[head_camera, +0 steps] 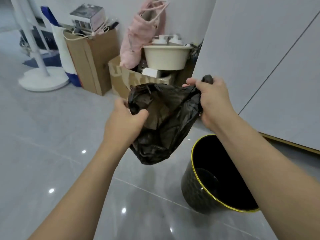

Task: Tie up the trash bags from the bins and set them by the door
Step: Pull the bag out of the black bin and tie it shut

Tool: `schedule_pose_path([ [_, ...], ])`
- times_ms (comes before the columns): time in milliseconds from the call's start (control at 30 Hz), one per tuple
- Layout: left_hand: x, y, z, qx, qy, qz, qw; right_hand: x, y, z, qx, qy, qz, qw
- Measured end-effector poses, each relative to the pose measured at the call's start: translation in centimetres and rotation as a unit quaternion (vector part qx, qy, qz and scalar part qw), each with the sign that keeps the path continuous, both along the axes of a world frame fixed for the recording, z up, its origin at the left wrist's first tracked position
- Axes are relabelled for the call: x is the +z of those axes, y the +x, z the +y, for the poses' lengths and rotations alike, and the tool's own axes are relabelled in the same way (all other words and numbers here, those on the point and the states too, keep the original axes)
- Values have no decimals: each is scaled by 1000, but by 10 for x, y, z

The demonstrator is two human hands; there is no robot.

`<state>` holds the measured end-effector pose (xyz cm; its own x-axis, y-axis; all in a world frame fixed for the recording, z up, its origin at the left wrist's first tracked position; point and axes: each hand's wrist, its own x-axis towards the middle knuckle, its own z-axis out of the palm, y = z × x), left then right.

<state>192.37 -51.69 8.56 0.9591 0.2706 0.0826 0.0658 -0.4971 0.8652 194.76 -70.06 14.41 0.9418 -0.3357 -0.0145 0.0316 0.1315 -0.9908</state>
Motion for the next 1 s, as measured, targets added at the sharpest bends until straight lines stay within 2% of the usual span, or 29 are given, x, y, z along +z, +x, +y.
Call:
schedule_pose_path([
  [100, -69, -5, 17, -1, 42, 109, 993, -66, 5, -6, -60, -203, 77, 974],
  [167, -112, -13, 34, 7, 66, 140, 988, -98, 3, -18, -115, -284, 120, 944],
  [233, -143, -23, 56, 33, 121, 169, 978, -115, 2, -30, -155, -305, 160, 926],
  [333, -160, -37, 81, 77, 186, 227, 953, -121, 6, -41, -165, -317, 197, 913],
  [433, -155, -40, 73, 93, 263, 199, 940, -117, 10, -41, -167, -332, 172, 912],
  [467, -148, -39, 64, 74, 270, 162, 946, -116, 12, -40, -168, -334, 155, 914],
  [533, -128, -34, 39, -49, 247, 76, 965, -112, 13, -36, -156, -327, 117, 925],
  [600, -109, -24, 7, -198, 247, 29, 948, -108, 13, -32, -131, -337, 84, 929],
  [633, -104, -17, -9, -242, 260, 15, 935, -105, 13, -31, -120, -342, 67, 930],
  [700, -102, 3, -33, -259, 298, -3, 919, -96, 12, -29, -102, -330, 40, 938],
  [800, -108, 33, -47, -245, 336, 49, 908, -80, 10, -30, -71, -251, 13, 965],
  [867, -107, 45, -47, -232, 305, 74, 921, -67, 7, -37, -69, -181, 7, 981],
  [1000, -92, 43, -47, -210, 285, 15, 935, -50, 1, -59, -89, -118, 6, 989],
])
